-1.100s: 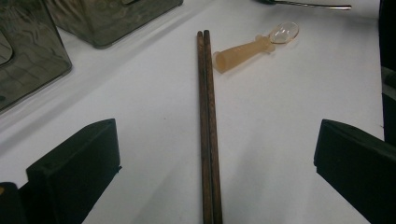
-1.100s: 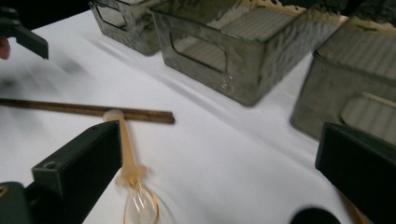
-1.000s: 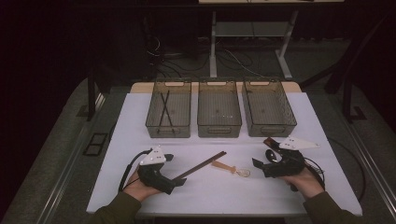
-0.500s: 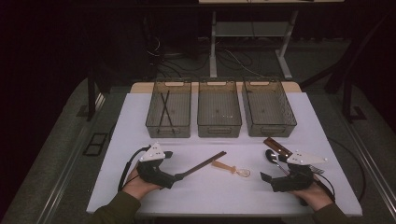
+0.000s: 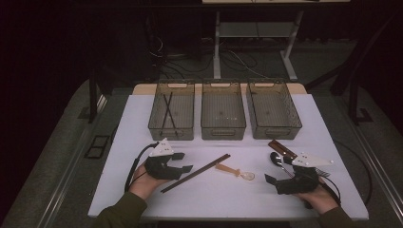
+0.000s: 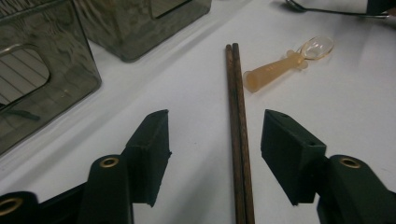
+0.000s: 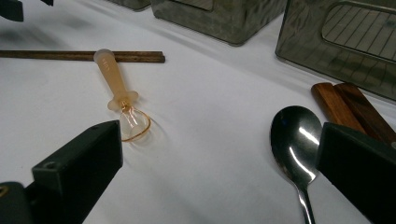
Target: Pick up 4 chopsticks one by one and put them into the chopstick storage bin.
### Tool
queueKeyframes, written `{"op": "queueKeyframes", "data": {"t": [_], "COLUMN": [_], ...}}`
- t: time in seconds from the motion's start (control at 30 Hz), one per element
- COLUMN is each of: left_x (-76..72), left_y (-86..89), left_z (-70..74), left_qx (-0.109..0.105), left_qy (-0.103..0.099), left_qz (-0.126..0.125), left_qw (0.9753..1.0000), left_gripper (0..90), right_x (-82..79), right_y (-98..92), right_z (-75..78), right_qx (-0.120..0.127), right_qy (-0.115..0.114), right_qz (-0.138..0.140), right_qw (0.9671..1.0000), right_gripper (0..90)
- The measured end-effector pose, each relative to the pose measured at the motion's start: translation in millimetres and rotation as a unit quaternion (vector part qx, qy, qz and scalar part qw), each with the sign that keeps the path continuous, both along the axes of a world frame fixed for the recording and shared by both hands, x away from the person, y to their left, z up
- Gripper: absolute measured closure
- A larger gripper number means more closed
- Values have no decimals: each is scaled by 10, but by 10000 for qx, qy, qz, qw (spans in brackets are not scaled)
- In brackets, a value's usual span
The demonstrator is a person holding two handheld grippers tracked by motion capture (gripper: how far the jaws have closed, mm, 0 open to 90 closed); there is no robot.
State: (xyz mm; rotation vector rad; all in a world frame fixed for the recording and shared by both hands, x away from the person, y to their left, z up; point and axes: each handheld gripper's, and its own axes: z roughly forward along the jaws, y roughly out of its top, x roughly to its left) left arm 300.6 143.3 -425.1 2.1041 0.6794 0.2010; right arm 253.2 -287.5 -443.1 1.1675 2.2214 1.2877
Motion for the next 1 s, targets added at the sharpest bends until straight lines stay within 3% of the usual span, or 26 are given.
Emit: {"op": "queueKeyframes", "data": {"t": [0.3,0.43,0.53,0.83,1.0], "left_x": [91,67,62,57,47], "left_y": [-220,-243,-220,-211,-232], "left_z": [-12,-39,-57,-120,-144], "left_qx": [74,235,204,460,490], "left_qy": [281,353,429,480,545], "left_qz": [7,-67,-60,-235,-308], "left_qw": [9996,9991,9989,9975,9968], "left_gripper": [606,680,724,794,801], "right_x": [2,3,4,1,2], "right_y": [0,-2,9,24,27], "right_z": [-1,2,1,-1,-6], "right_qx": [-20,-28,-42,-80,-105], "right_qy": [14,3,21,33,57], "right_qz": [27,24,54,88,120], "right_qw": [10000,10000,10000,9999,9999], "right_gripper": [4,5,5,5,5]}}
